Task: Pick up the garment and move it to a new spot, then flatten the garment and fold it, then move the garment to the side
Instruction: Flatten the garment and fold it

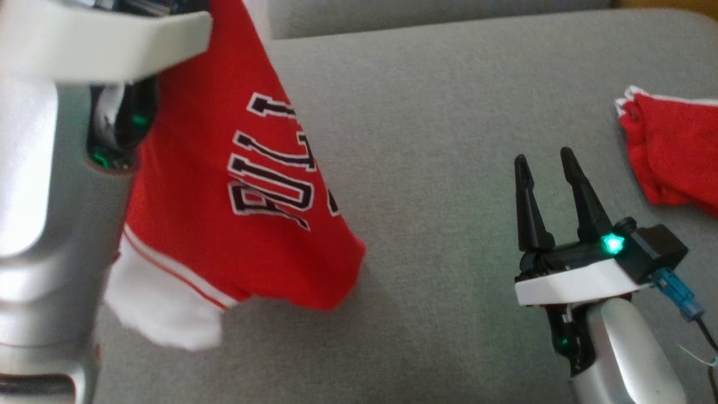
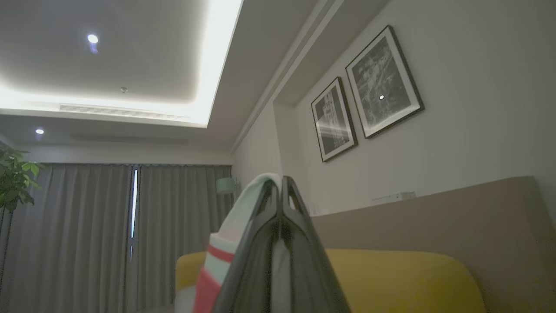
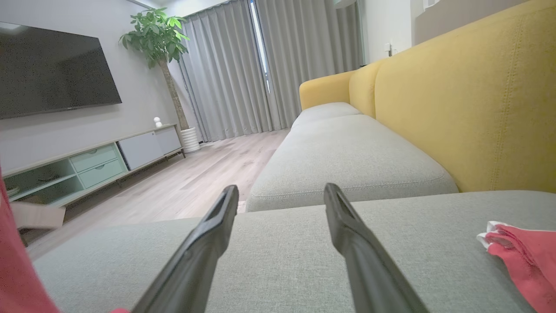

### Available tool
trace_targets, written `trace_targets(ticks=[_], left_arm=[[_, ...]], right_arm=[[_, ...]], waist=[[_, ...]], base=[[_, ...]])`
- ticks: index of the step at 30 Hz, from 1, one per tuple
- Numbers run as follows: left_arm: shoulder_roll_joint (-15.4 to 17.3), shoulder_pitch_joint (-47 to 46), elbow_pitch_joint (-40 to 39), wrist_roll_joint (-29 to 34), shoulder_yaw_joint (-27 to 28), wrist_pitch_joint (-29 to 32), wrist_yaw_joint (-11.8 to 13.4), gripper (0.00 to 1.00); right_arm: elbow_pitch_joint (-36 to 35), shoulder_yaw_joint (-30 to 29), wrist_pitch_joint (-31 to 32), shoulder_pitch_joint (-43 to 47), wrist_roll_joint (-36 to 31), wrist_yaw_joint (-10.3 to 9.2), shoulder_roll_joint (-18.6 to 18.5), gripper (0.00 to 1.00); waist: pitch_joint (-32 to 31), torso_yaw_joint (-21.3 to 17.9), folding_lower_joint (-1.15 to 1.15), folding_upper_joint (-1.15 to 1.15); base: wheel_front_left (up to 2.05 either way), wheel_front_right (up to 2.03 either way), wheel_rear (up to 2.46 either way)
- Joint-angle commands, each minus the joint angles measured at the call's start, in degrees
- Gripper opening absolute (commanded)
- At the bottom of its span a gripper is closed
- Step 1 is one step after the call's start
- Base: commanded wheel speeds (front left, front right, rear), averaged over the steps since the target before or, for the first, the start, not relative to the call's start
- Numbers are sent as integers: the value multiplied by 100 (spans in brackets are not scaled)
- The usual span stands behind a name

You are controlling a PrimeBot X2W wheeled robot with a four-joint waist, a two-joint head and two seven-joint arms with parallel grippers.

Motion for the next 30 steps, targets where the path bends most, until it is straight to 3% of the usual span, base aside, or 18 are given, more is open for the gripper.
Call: trace_targets(ticks=[1, 6, 11, 13, 22, 30], left_arm=[[337, -198, 158, 51, 193, 179, 41, 0], [687, -298, 1521, 120, 231, 437, -43, 0], [954, -598, 3049, 284, 318, 302, -2, 0], [1002, -692, 3559, 330, 370, 140, 70, 100], [867, -803, 4662, 243, 390, -706, -119, 100], [570, -166, 4358, -60, 449, -1223, -381, 100]], right_arm=[[-227, 166, -37, -190, 56, 37, -7, 100], [-310, 221, -37, -359, 162, 37, -7, 100], [-359, 244, -37, -455, 182, 37, -7, 100], [-379, 239, -37, -476, 189, 37, -7, 100], [-364, 117, -37, -447, 88, 37, -7, 100], [-277, -35, -37, -343, -116, 37, -7, 100]], waist=[[167, -169, 1, 0], [577, -494, 1, 0], [937, -713, 1, 0], [1022, -760, 1, 0], [1012, -578, 1, 0], [629, -147, 1, 0]], base=[[0, 0, 0], [0, 0, 0], [0, 0, 0], [0, 0, 0], [0, 0, 0], [0, 0, 0]])
